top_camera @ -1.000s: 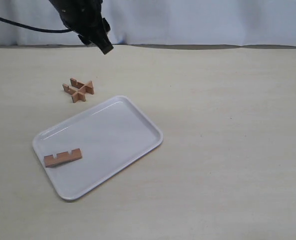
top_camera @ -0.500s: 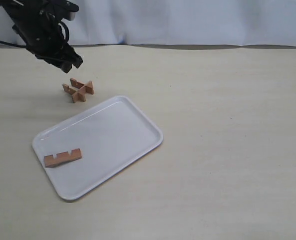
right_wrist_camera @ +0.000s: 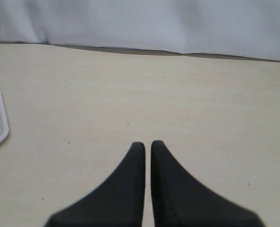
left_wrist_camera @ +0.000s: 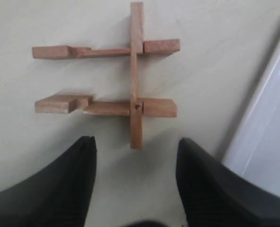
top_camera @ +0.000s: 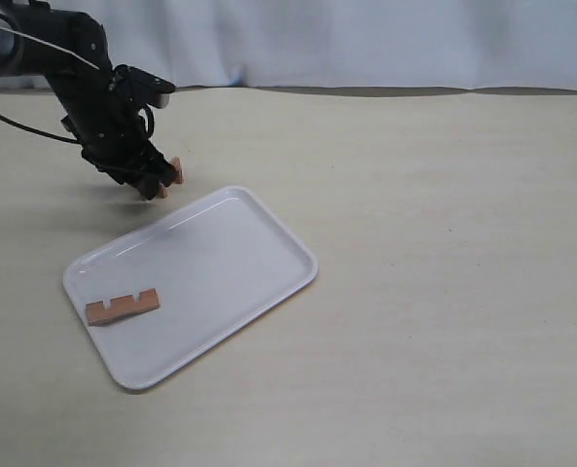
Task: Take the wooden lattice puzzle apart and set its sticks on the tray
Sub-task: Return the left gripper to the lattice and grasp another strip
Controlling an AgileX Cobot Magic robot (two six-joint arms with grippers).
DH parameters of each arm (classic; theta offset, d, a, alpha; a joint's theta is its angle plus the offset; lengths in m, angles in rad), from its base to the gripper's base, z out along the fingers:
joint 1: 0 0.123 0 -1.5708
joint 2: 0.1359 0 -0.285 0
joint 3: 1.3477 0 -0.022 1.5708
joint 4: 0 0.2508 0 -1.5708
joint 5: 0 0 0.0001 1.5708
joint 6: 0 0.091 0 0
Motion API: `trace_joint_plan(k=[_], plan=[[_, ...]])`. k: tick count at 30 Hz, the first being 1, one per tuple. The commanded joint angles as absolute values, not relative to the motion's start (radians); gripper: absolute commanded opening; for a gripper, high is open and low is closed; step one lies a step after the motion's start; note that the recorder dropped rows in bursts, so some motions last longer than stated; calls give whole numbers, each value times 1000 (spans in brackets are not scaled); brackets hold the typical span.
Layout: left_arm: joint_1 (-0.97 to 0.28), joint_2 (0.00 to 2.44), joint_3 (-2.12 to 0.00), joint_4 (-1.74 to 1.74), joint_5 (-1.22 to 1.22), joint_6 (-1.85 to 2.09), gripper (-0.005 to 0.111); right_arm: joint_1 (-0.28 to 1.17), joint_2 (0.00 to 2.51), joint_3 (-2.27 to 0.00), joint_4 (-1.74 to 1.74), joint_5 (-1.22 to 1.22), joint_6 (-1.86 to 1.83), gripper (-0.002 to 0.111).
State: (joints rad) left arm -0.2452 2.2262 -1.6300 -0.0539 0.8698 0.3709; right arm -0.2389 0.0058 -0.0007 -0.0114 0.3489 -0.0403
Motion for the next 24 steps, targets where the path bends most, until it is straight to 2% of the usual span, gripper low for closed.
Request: trace_joint_plan(k=[1,3,15,24], plan=[[-244,2227,-1628,-63,834,374,50,-243,0,0,-12,345,-38,4],[-244,2234,-1628,-63,821,374,48,-243,0,0,-12,345,-38,4],[-244,2271,-1630,-63,816,372,1,-243,0,0,-12,345,-38,4],[-244,2177,-1630,-63,844,372,0,-243,0,0,-12,345,-38,4]])
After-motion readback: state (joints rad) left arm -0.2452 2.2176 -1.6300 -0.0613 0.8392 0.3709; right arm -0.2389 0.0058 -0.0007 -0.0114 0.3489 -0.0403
